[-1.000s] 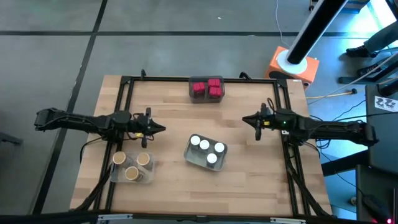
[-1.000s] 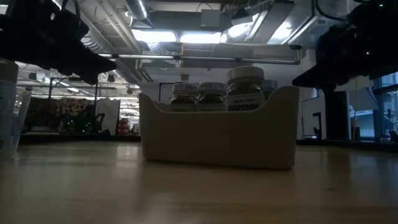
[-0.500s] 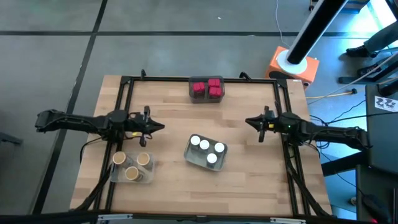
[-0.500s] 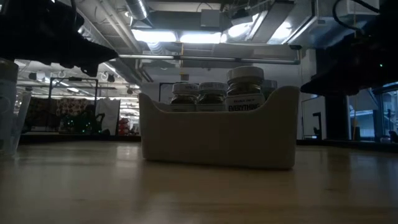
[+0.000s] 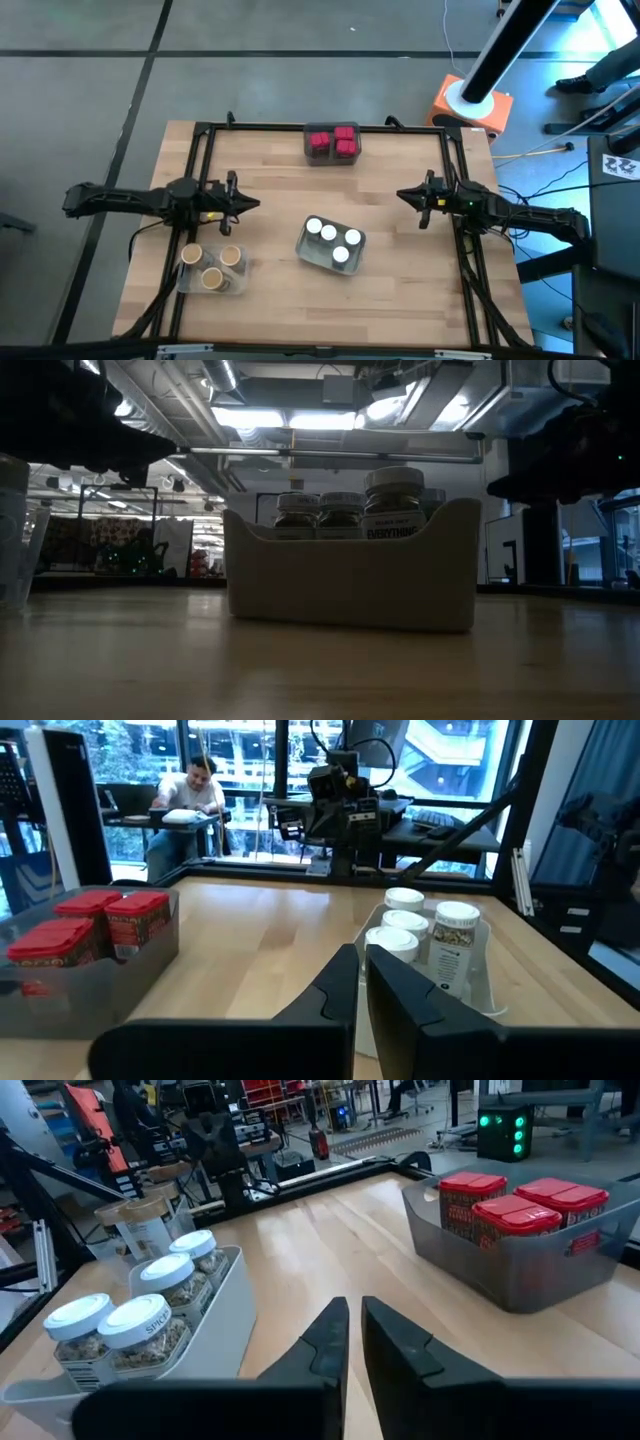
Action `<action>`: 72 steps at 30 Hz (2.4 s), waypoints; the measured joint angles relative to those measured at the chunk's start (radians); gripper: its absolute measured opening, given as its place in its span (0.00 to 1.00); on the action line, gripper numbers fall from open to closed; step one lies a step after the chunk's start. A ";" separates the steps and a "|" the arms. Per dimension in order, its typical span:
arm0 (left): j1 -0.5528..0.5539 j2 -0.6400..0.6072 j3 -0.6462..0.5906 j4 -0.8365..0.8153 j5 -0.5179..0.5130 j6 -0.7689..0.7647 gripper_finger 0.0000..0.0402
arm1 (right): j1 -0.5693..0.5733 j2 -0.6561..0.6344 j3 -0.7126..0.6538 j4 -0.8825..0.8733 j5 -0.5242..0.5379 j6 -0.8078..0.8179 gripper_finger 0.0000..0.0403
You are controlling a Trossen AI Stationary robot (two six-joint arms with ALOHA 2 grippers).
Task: Sort spices by type
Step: Return to Home Position
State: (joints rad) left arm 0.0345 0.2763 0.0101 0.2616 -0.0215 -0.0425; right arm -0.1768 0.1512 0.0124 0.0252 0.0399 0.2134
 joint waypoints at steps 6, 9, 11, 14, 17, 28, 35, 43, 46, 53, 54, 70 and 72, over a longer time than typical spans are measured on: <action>0.000 -0.089 0.000 -0.060 -0.009 -0.012 0.03 | 0.000 -0.001 -0.001 -0.002 0.005 -0.001 0.08; 0.000 -0.136 0.000 -0.096 -0.009 -0.025 0.03 | 0.000 -0.001 -0.001 -0.003 0.012 -0.007 0.08; -0.002 -0.168 0.000 -0.127 -0.010 -0.030 0.03 | 0.000 -0.002 -0.002 -0.003 0.013 -0.011 0.08; -0.002 -0.211 0.000 -0.170 -0.010 -0.029 0.03 | 0.000 -0.009 -0.002 -0.004 0.014 -0.013 0.08; -0.002 -0.243 0.000 -0.188 -0.012 -0.021 0.03 | 0.000 -0.036 -0.002 -0.003 0.017 -0.015 0.08; -0.002 -0.273 -0.001 -0.201 -0.018 0.010 0.03 | 0.000 -0.149 -0.003 -0.011 -0.007 -0.039 0.08; -0.002 -0.270 -0.001 -0.240 -0.050 -0.003 0.03 | 0.000 -0.143 -0.003 -0.018 -0.030 -0.061 0.08; -0.002 -0.261 -0.001 -0.241 -0.050 -0.022 0.03 | 0.000 -0.141 -0.003 -0.014 -0.051 -0.062 0.08; -0.002 -0.261 -0.001 -0.241 -0.050 -0.022 0.03 | 0.000 -0.141 -0.003 -0.013 -0.050 -0.062 0.08; -0.002 -0.261 -0.001 -0.241 -0.050 -0.022 0.03 | 0.000 -0.141 -0.003 -0.008 -0.050 -0.062 0.08; -0.002 -0.261 -0.001 -0.241 -0.050 -0.022 0.03 | 0.000 -0.141 -0.003 -0.008 -0.050 -0.062 0.08; -0.002 -0.261 -0.001 -0.242 -0.050 -0.022 0.03 | 0.000 -0.141 -0.003 -0.006 -0.051 -0.062 0.08; -0.002 -0.261 -0.001 -0.242 -0.050 -0.022 0.03 | 0.000 -0.141 -0.003 -0.006 -0.051 -0.062 0.08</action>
State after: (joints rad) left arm 0.0326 0.0154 0.0093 0.0196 -0.0711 -0.0643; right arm -0.1768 0.0105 0.0093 0.0193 -0.0109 0.1513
